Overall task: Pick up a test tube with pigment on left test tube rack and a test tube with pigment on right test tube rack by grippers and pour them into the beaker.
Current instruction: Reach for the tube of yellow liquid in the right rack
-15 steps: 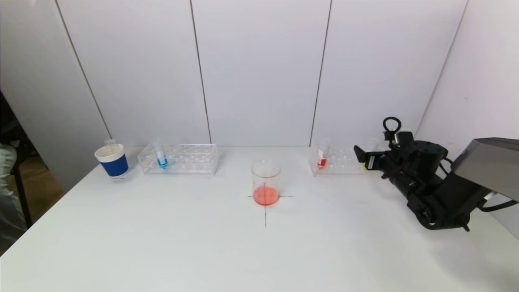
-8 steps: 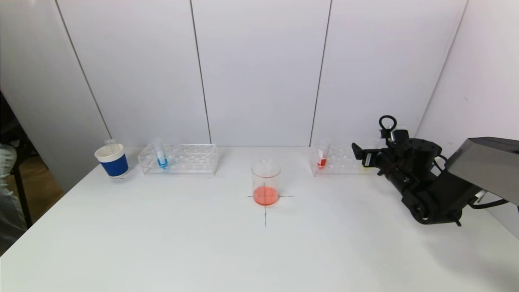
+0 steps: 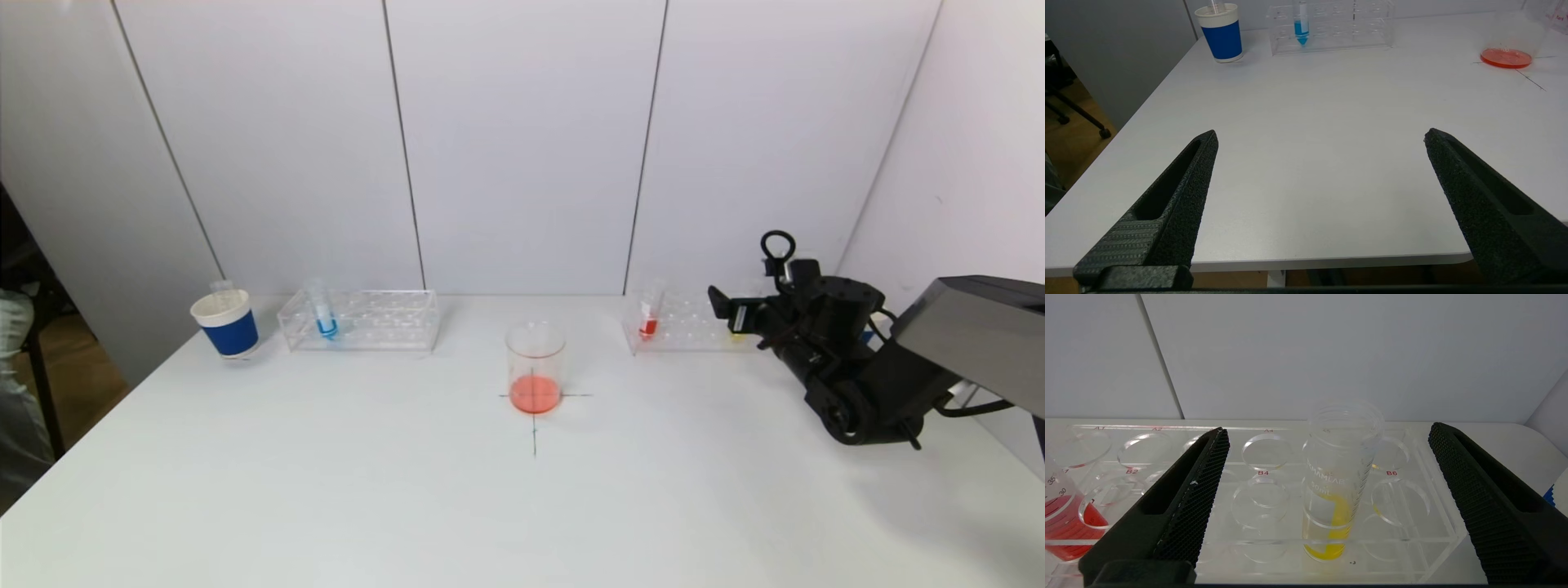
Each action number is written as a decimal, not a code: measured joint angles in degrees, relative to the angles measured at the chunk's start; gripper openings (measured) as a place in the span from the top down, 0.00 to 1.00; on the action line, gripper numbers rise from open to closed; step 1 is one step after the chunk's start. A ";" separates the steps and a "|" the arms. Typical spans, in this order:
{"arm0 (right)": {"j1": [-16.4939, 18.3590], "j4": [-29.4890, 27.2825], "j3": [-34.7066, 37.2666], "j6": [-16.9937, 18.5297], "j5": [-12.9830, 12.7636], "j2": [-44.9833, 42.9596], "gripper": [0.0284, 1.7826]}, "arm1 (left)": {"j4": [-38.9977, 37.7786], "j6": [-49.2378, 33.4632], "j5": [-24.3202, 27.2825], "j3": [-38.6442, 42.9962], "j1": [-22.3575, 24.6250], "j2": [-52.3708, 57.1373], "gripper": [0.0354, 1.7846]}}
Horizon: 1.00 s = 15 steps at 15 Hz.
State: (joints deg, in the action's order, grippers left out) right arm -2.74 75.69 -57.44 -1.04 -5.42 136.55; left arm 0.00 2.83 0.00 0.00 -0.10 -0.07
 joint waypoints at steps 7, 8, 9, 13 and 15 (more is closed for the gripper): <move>0.40 -0.69 -1.05 -0.04 0.00 0.30 0.01 | 0.00 -0.02 0.00 0.00 0.00 -0.02 0.01; 0.40 -0.80 -1.16 -0.01 0.00 0.33 0.01 | 0.02 -0.05 0.00 0.00 0.00 -0.02 0.01; 0.40 -0.83 -1.27 -0.04 0.00 0.37 0.01 | 0.00 -0.05 0.00 0.00 0.00 -0.02 0.01; 0.55 -0.83 -1.57 -0.09 0.00 0.59 0.01 | 0.00 -0.02 0.00 0.00 0.00 -0.02 0.01; 0.55 -0.83 -1.62 -0.06 0.00 0.63 0.01 | 0.00 -0.05 0.00 0.00 0.00 -0.02 0.01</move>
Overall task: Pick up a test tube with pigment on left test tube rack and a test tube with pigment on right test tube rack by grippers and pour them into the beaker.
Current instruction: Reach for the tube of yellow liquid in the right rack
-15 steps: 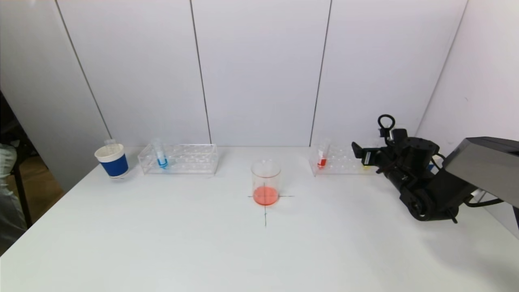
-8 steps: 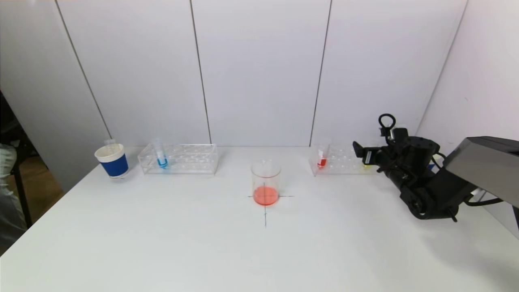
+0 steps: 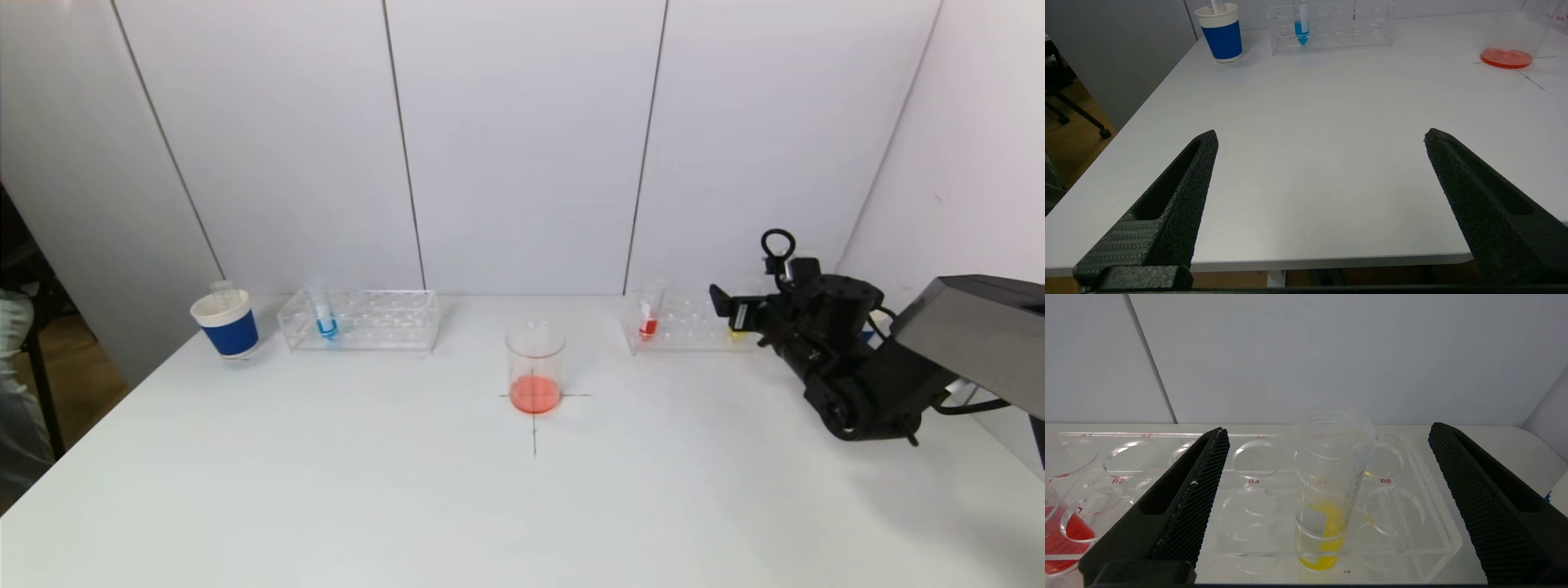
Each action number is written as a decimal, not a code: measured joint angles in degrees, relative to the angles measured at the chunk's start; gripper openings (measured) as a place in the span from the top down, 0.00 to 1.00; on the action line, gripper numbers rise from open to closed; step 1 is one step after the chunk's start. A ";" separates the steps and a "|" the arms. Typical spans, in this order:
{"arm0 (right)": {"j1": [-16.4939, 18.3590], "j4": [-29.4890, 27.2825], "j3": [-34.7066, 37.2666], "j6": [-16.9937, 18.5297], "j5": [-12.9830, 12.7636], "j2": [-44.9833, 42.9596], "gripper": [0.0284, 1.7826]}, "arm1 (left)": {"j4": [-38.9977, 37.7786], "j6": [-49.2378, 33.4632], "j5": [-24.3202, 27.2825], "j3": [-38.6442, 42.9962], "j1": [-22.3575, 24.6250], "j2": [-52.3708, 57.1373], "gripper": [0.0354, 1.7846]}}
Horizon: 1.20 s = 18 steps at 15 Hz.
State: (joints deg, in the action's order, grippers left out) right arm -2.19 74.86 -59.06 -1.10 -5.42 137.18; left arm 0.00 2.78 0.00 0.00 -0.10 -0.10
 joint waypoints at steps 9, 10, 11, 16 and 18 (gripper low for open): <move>0.00 -0.06 -0.59 -0.20 0.02 0.48 0.12 | 0.00 0.00 0.00 0.00 0.00 0.00 0.01; 0.02 -0.06 -0.59 -0.20 0.02 0.50 0.18 | 0.02 0.00 0.00 0.00 0.00 0.00 0.01; 0.02 -0.06 -0.59 -0.20 0.00 0.50 0.26 | 0.00 0.00 0.00 0.00 0.00 0.00 0.01; -0.01 -0.09 -0.61 -0.20 0.02 0.52 0.73 | 0.00 0.05 0.00 0.00 0.00 0.00 0.01; 0.00 -0.09 -0.61 -0.17 0.05 0.52 0.75 | 0.02 0.02 0.00 0.00 0.00 0.00 0.01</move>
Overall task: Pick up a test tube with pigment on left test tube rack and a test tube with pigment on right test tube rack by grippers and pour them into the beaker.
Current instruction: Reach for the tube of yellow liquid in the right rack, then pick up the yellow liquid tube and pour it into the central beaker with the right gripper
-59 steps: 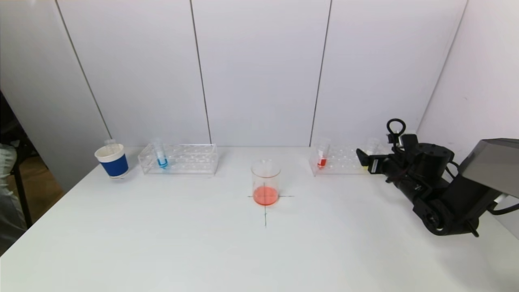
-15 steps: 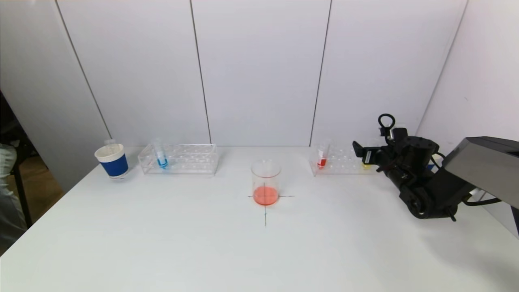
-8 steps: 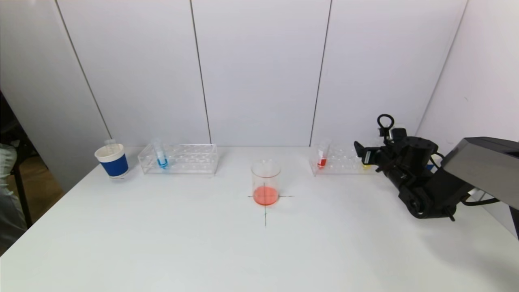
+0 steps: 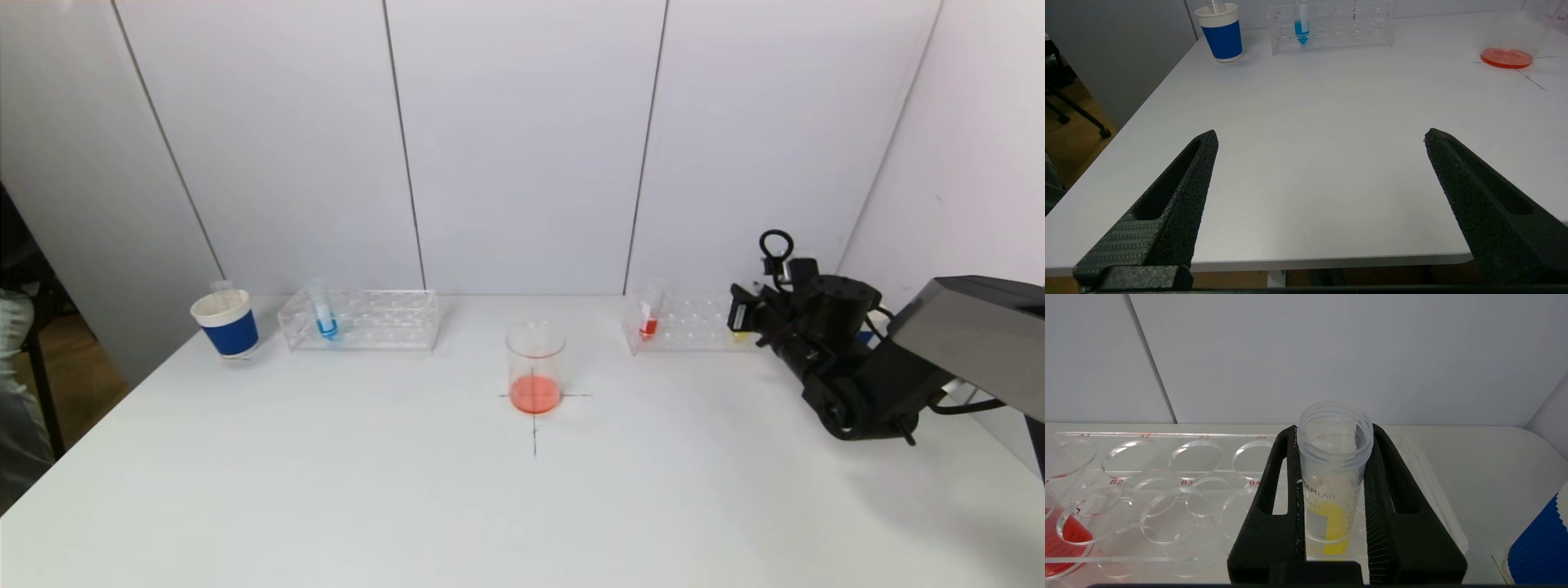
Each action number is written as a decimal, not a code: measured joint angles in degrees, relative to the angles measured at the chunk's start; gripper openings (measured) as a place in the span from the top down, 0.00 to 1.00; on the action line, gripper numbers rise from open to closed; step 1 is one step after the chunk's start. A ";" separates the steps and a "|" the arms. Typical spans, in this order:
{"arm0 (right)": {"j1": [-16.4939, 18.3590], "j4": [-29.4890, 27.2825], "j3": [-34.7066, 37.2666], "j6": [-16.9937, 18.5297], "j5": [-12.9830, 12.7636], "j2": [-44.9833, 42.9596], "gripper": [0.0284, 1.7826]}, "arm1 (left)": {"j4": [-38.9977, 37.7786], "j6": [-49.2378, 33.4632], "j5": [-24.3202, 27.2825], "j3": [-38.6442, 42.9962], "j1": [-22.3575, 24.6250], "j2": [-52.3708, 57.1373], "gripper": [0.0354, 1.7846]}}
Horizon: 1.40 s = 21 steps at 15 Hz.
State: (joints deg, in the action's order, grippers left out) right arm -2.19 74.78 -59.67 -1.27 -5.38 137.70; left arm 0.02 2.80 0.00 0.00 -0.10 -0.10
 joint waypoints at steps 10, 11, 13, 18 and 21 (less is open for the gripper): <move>0.02 0.06 0.15 -1.15 -0.02 -0.49 0.75 | -0.02 0.00 0.00 0.00 0.00 0.00 0.01; 0.05 -0.06 0.13 -1.54 0.00 -0.90 0.75 | -0.02 0.00 0.00 0.00 0.00 0.00 0.01; 0.07 -2.12 -0.05 -1.82 0.06 -2.34 0.75 | -0.02 0.00 0.00 0.00 0.00 0.00 0.01; 0.11 -10.42 -1.29 -2.04 0.11 -8.79 0.74 | -0.02 0.00 0.00 0.00 -0.04 0.00 0.01; 0.05 -16.21 -3.83 -2.36 0.15 -12.98 0.74 | -0.02 0.02 0.00 0.00 -0.12 0.00 0.01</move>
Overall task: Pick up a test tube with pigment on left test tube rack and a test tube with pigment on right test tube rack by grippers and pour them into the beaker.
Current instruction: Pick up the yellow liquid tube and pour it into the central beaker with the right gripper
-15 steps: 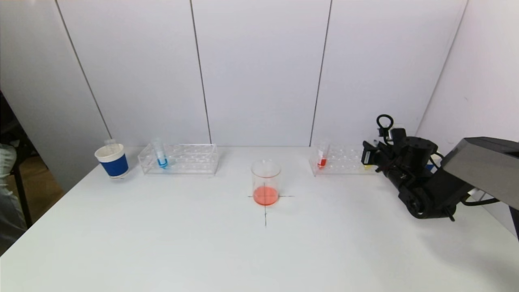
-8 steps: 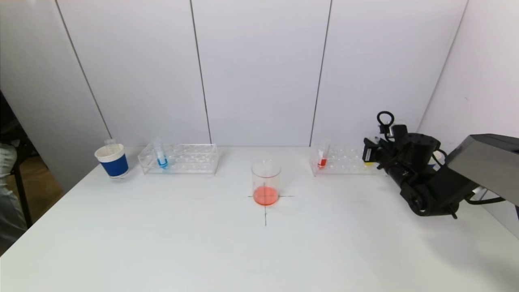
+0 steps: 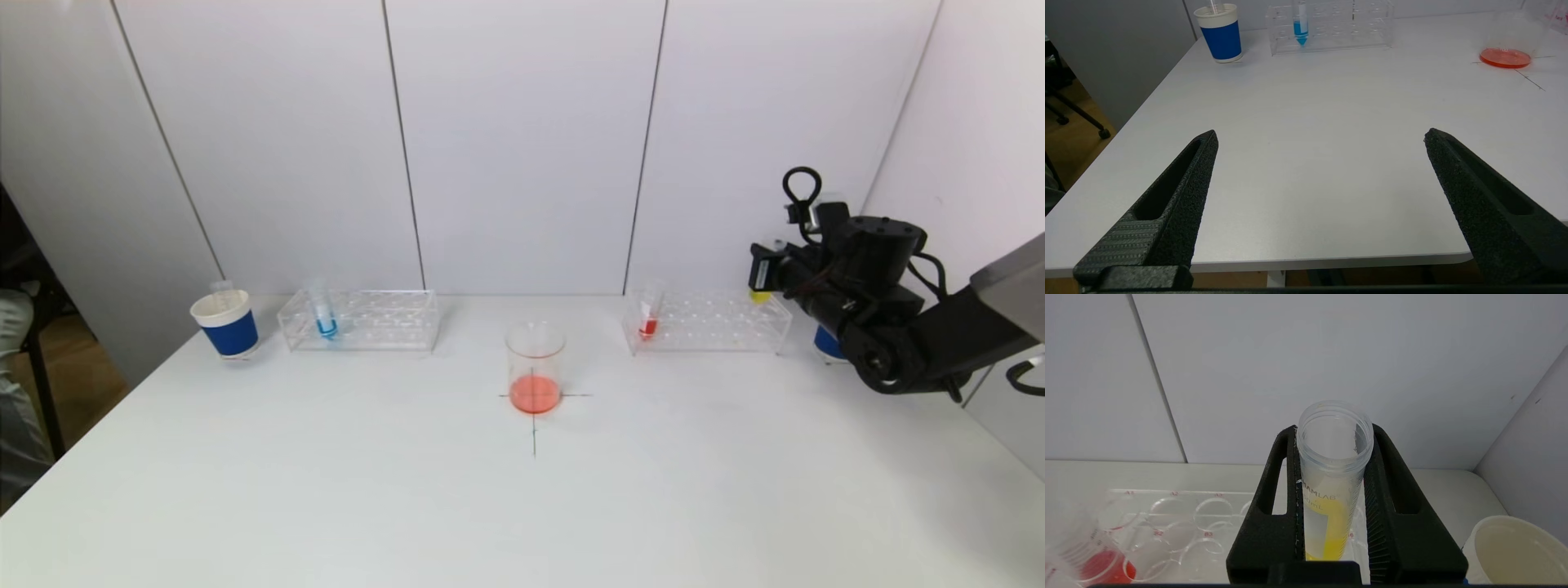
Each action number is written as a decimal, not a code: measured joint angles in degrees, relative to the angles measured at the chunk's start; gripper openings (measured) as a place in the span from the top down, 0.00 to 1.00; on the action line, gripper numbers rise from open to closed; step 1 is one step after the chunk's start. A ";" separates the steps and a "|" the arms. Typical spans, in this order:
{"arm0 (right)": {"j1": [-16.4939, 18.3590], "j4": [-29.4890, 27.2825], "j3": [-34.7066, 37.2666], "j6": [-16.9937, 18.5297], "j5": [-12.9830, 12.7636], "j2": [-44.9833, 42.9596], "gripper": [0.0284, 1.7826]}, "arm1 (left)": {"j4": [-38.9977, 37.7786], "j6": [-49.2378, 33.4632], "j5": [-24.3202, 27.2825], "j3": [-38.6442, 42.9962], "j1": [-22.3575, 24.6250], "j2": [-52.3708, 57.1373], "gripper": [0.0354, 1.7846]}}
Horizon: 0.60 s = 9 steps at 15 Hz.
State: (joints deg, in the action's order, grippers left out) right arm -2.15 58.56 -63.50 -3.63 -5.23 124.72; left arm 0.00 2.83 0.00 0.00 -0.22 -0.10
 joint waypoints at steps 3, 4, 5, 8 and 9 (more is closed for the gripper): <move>-0.27 -8.16 -4.41 -0.05 0.05 -4.66 0.74 | 0.02 -0.05 0.00 0.00 -0.05 0.00 0.01; -0.52 -11.54 -6.21 -0.06 0.13 -6.34 0.74 | 0.00 -0.02 0.00 0.00 -0.05 0.00 0.01; -0.91 -15.21 -8.30 -0.06 0.27 -7.94 0.74 | 0.00 -0.02 0.00 0.00 0.00 0.00 0.01; -2.18 -28.47 -17.18 0.11 0.49 -11.61 0.74 | 0.00 -0.05 0.00 0.00 0.00 0.00 0.01; -2.65 -33.23 -20.78 0.33 0.41 -12.13 0.74 | 0.00 -0.05 0.00 0.00 -0.02 0.00 0.01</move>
State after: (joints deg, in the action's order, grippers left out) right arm -4.79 25.33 -84.29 -3.30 -4.82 112.59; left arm 0.00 2.78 0.00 0.00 -0.24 -0.10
